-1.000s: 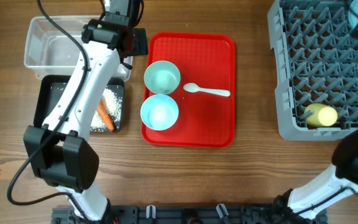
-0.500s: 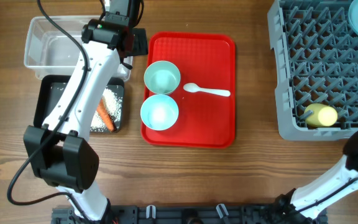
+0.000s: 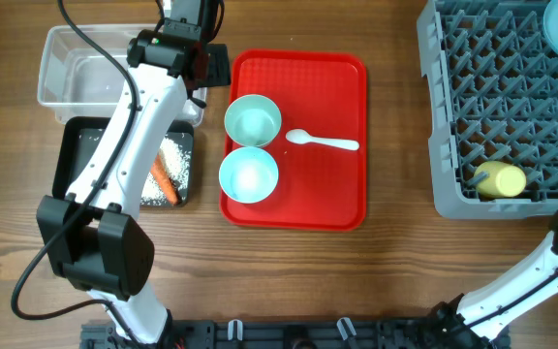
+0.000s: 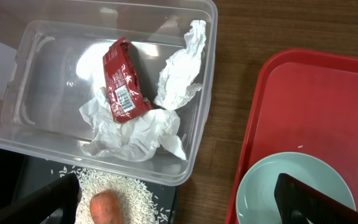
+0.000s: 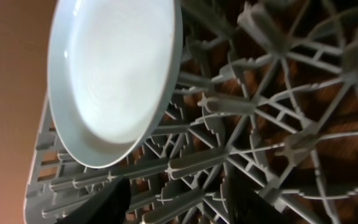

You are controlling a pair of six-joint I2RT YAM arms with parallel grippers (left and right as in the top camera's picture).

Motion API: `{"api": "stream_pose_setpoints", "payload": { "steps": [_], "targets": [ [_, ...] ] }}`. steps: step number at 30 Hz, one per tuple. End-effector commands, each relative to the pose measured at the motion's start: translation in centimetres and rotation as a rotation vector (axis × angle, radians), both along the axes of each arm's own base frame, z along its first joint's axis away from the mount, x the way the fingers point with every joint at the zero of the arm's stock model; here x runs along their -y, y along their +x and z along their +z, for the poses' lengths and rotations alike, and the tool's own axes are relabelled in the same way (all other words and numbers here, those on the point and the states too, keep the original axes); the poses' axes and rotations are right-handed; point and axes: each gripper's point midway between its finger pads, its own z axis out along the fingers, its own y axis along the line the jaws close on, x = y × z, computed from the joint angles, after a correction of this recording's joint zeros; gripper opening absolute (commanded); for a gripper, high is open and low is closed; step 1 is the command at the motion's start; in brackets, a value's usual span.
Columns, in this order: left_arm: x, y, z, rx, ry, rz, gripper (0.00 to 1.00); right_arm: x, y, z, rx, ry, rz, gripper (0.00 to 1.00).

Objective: Sort waste into correct bins and load items into the dishwasher rack

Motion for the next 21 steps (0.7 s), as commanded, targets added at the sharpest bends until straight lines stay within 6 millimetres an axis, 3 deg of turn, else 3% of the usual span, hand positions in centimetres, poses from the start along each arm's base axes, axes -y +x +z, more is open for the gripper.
{"api": "stream_pose_setpoints", "payload": {
  "steps": [1, 7, 14, 21],
  "targets": [
    [-0.4, 0.2, 0.8, 0.024, 0.012, 0.011, 1.0, -0.5, 0.5, -1.9, -0.003, 0.046, 0.016, 0.52],
    [-0.3, 0.2, 0.8, 0.024, 0.012, 0.01, 1.0, 0.2, 1.5, -1.2, 0.035, -0.008, 0.015, 0.49],
    [-0.4, 0.2, 0.8, 0.023, 0.013, 0.011, 1.0, -0.5, 3.1, -0.6, 0.056, -0.058, 0.024, 0.48],
    [-0.4, 0.2, 0.8, 0.023, 0.013, 0.011, 1.0, -1.0, 4.0, -2.4, 0.036, -0.066, 0.023, 0.47]
  ]
}}
